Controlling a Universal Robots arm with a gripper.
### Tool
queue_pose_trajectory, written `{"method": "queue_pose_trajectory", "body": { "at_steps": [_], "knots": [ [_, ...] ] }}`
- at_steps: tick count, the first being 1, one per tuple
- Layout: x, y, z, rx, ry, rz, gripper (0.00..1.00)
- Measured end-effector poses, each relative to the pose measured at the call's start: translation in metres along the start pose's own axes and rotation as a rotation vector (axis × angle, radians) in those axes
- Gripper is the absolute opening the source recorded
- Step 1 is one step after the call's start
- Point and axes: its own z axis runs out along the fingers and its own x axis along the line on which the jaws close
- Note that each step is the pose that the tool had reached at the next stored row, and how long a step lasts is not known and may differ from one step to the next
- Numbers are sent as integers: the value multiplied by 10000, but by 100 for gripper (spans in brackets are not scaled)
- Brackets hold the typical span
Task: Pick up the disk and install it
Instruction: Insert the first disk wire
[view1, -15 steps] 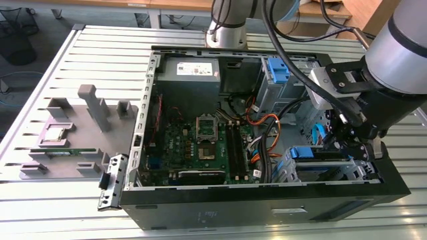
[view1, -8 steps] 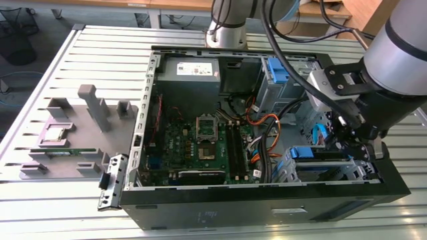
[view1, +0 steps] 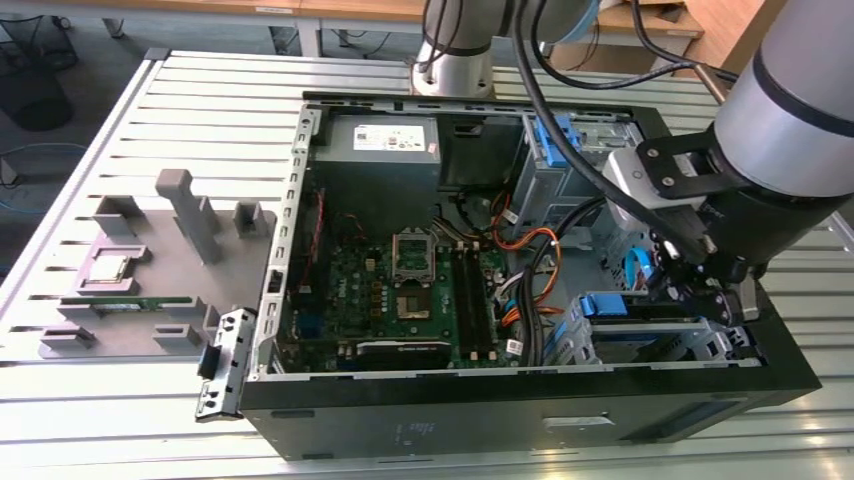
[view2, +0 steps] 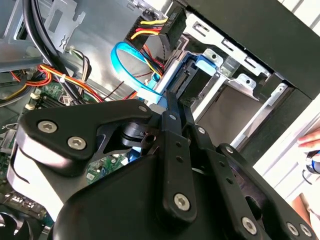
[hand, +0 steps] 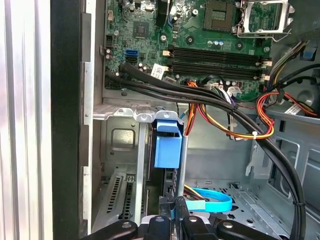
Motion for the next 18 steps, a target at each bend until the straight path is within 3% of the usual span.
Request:
{"method": "queue_pose_trajectory", "body": {
  "at_steps": [18],
  "knots": [
    [-8, 20, 19, 15, -12, 1, 16]
  ]
}}
